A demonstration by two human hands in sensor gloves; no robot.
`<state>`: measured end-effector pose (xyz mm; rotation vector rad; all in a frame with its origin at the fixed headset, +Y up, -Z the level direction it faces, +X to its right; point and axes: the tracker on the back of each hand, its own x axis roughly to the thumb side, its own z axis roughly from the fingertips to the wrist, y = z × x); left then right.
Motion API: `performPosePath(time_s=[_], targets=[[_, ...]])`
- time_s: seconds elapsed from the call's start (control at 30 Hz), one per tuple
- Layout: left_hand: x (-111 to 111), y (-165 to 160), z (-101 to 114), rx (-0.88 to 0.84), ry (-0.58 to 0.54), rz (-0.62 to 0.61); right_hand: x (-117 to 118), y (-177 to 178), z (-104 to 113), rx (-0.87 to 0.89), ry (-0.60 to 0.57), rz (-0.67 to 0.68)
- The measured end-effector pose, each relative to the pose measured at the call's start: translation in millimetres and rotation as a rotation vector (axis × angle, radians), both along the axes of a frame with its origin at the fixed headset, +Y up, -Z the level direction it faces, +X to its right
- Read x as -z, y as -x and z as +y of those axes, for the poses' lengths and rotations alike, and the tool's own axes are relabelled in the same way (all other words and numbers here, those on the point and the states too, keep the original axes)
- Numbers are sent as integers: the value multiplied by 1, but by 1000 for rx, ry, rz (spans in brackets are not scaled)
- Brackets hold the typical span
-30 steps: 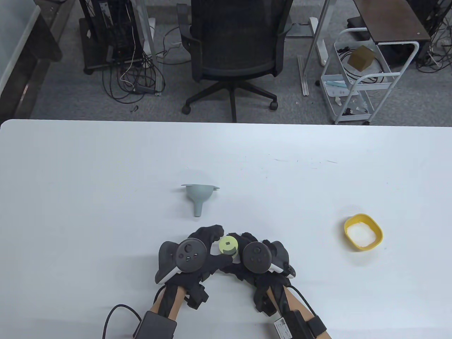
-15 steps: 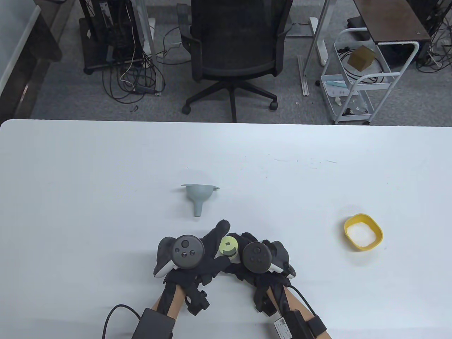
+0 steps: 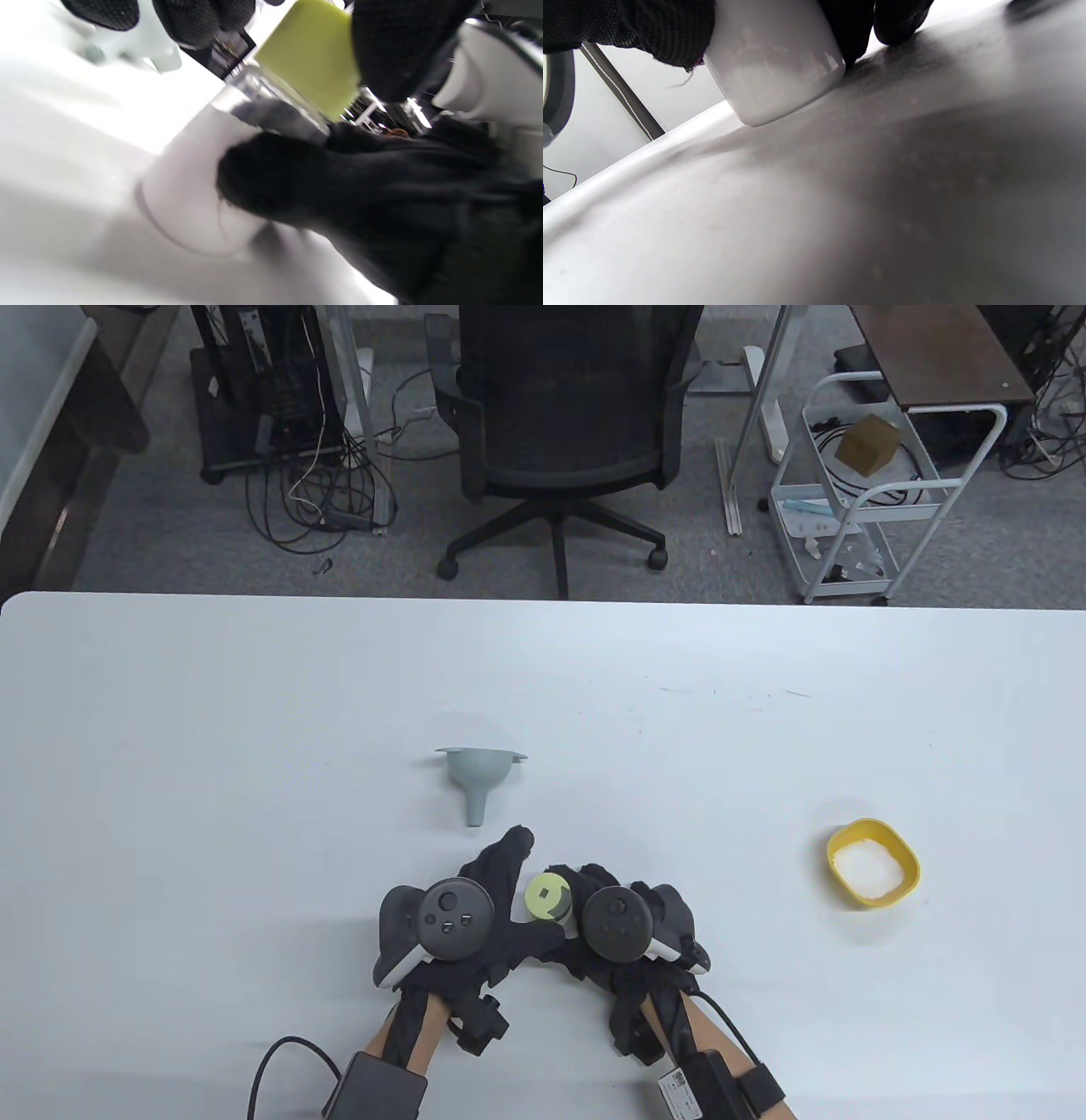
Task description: Unscrew the press dispenser and pour salt into it
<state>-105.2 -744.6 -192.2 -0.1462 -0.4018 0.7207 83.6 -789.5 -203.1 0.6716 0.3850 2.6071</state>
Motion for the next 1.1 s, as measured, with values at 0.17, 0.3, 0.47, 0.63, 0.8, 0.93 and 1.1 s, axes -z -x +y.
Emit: performPosePath(time_s=[0.17,0.3,0.47,0.63,0.8,0.93,1.1], targets=[[2,0,-3,-42,34,-41,0,0,0,0,0,0],[2,-1,-5,12,17,-14,0,0,0,0,0,0],[0,-2,-7,21,1,50,0,0,0,0,0,0],[-5,-11,-8,74,-47,152,0,0,0,-2,1,2],[-8,-12,-5,87,-74,175,0,0,0,-2,2,2],[-6,-7,-2,48,-59,157,0,0,0,-2,2,2],[-4,4,10,-74,-47,141,0,0,0,-4,3,2]])
